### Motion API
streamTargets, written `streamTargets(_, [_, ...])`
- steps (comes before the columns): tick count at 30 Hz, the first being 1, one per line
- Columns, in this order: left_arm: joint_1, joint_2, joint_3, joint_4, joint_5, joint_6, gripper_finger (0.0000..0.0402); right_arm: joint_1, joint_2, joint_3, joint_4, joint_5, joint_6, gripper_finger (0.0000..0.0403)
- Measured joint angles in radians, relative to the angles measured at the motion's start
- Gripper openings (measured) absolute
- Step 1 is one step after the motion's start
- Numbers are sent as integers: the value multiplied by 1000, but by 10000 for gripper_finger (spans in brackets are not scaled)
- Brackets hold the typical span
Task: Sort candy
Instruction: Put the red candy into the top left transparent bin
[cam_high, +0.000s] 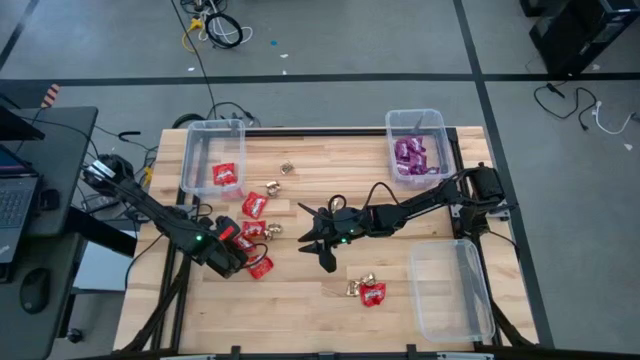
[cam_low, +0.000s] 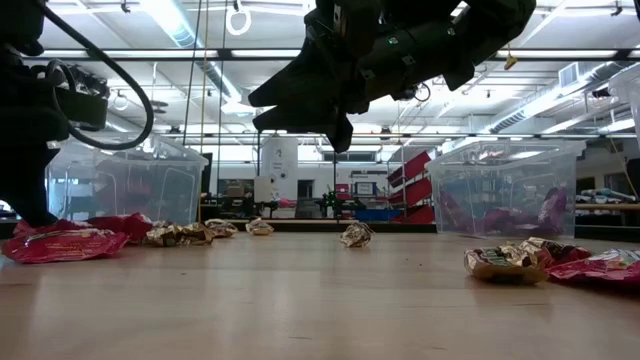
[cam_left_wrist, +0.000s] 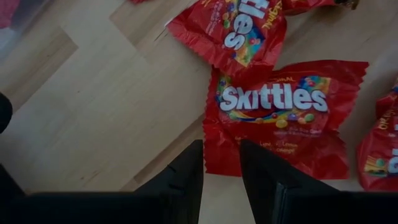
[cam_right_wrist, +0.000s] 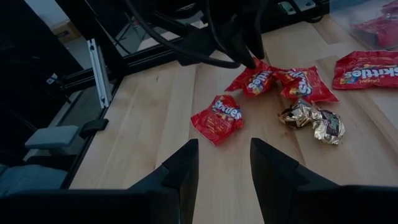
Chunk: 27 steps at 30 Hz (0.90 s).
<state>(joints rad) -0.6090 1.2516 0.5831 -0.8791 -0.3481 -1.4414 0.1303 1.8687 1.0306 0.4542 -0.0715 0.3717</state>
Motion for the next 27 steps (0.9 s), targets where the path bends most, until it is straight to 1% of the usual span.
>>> streamTargets(13, [0, 45, 0, 27, -26, 0, 108, 0, 0, 0, 0, 0, 0, 130])
streamTargets(20, [0, 45, 0, 28, -48, 0, 107, 0, 0, 0, 0, 0, 0, 130])
streamTargets(27, [0, 45, 0, 29, -53, 0, 89, 0, 0, 0, 0, 0, -4, 130])
